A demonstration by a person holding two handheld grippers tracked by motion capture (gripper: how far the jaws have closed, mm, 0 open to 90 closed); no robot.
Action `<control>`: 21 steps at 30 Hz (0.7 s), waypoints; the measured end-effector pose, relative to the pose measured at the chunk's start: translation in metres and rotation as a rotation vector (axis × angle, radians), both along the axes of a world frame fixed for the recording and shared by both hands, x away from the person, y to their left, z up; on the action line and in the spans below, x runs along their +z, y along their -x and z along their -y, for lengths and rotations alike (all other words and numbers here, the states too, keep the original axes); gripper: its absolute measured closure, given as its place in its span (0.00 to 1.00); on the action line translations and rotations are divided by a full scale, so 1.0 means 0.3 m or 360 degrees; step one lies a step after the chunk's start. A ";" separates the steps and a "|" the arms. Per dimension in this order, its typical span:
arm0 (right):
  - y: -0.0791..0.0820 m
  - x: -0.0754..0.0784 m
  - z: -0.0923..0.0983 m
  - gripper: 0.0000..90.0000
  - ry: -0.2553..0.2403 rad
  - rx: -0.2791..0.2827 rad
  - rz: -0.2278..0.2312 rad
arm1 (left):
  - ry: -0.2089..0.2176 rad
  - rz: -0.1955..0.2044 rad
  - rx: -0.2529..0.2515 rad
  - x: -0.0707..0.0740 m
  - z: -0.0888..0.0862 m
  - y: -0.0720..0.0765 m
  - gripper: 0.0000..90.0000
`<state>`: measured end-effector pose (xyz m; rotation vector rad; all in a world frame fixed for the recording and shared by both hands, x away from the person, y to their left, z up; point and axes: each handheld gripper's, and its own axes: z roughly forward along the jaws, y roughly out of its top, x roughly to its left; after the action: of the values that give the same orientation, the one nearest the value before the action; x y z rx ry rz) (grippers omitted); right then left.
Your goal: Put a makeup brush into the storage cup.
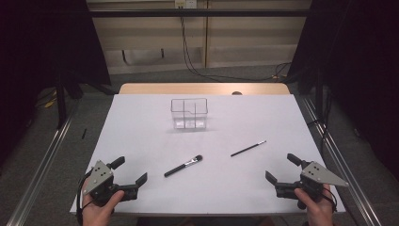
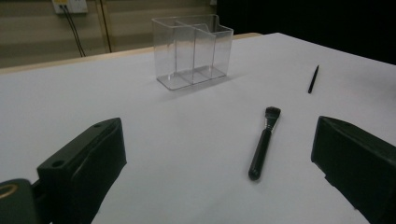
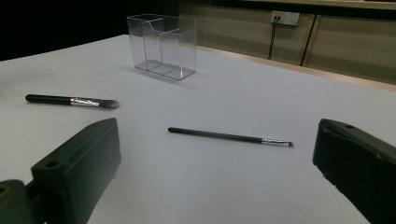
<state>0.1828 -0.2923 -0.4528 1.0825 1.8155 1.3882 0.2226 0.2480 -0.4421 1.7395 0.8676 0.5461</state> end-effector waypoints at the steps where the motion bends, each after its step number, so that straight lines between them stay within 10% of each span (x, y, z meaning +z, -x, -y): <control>1: -0.001 -0.001 0.001 0.01 -0.0003 -0.0003 -0.0001 | -0.0012 0.0003 0.0008 0.001 -0.002 -0.004 0.03; 21: -0.010 -0.006 -0.001 0.01 -0.0021 0.0007 -0.0028 | -0.0011 -0.0032 0.0002 0.015 -0.012 -0.011 0.04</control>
<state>0.1859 -0.2919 -0.4545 1.1010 1.8246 1.3990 0.2260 0.2516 -0.4375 1.7538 0.8819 0.5336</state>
